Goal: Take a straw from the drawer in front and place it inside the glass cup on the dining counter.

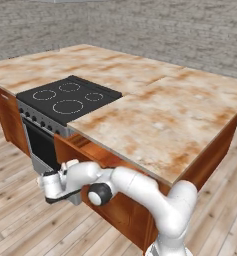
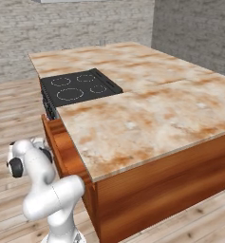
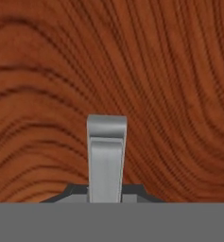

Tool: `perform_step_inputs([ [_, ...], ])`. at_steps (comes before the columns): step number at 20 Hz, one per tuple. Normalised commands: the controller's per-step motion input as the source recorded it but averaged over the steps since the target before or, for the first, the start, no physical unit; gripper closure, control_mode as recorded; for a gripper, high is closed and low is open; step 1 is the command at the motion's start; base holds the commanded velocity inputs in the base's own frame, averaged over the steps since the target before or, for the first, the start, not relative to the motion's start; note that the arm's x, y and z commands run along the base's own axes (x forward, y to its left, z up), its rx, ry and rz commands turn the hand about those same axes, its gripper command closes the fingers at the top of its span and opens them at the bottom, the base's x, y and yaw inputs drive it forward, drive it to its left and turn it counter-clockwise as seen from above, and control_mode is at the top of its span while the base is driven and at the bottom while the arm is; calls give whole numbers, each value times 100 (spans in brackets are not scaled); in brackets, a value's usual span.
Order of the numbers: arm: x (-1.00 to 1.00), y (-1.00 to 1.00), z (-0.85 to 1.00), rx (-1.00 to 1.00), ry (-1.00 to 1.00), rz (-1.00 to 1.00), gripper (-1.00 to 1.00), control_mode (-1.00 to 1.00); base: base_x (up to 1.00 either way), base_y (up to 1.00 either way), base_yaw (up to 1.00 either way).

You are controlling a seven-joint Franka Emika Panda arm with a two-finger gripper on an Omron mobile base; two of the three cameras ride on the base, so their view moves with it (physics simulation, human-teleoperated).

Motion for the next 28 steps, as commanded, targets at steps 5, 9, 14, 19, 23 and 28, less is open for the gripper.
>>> perform_step_inputs([
  [5,-33,32,0,0,0,-5,100,-100,0,0,0],
  [9,-34,34,0,0,0,-6,100,-100,0,0,0],
  [14,-32,36,0,0,0,-6,100,-100,0,0,0],
  [19,-28,37,0,0,2,-6,100,-100,0,0,0],
  [23,-24,35,0,0,5,-7,100,-100,0,0,0],
  [28,-23,34,-1,0,4,-6,100,-100,0,0,0],
])
